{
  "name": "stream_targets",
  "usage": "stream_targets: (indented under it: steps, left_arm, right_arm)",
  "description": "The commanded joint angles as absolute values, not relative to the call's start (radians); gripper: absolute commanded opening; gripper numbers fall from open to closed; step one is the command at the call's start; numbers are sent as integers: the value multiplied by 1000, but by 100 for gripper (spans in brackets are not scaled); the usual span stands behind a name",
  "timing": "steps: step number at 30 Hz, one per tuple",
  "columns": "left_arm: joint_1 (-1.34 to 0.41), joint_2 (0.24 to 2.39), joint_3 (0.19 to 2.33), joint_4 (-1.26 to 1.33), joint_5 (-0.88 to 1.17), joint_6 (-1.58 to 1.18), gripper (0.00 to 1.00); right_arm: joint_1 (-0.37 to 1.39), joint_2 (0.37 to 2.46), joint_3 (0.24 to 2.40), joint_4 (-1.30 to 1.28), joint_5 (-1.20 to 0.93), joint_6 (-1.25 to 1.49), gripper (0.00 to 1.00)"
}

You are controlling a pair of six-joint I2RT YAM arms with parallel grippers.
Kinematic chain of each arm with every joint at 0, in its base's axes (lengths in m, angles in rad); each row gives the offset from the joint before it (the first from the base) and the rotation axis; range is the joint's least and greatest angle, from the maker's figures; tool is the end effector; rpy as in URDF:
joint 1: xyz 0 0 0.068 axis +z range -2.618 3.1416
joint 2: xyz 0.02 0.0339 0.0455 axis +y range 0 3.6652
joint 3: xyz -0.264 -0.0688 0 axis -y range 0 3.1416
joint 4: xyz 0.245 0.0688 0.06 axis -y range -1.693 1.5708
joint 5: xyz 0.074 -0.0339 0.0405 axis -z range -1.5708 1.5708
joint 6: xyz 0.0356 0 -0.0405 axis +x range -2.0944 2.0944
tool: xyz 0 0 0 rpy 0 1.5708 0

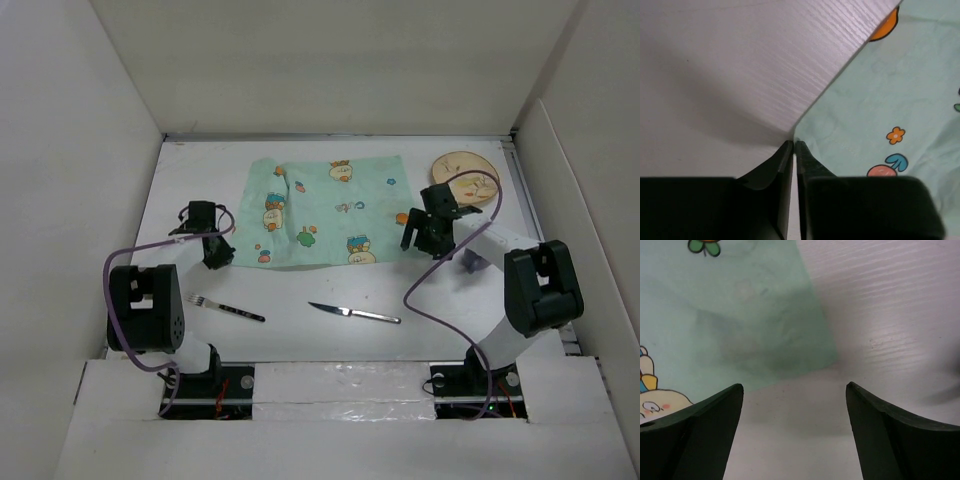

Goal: Set the dinner table for one person

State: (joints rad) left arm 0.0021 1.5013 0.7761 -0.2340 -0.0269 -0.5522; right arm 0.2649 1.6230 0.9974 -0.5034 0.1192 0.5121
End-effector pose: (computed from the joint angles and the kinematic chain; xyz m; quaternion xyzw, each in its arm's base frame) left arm 0.2877 0.0016 0.1695 -0.2648 0.9160 -0.0694 0.2932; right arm 0.3044 0.0782 0.1835 0.1330 0.9649 0.0291 0.2244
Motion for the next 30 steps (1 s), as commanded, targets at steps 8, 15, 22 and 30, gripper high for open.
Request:
stream_targets:
  steps: [8, 15, 22, 30]
  left_arm:
    - [5, 1432, 744, -267, -43, -572, 0]
    - [5, 1324, 704, -293, -18, -594, 0]
    - [5, 1272, 693, -305, -40, -589, 0]
    - [48, 1244, 724, -321, -35, -558, 0]
  right_arm:
    - [183, 1698, 1040, -440, 58, 588, 63]
    - [173, 1750, 1095, -489, 22, 569, 36]
    - [163, 1718, 1072, -497, 8, 587, 0]
    - [163, 1539, 898, -515, 15, 594, 0]
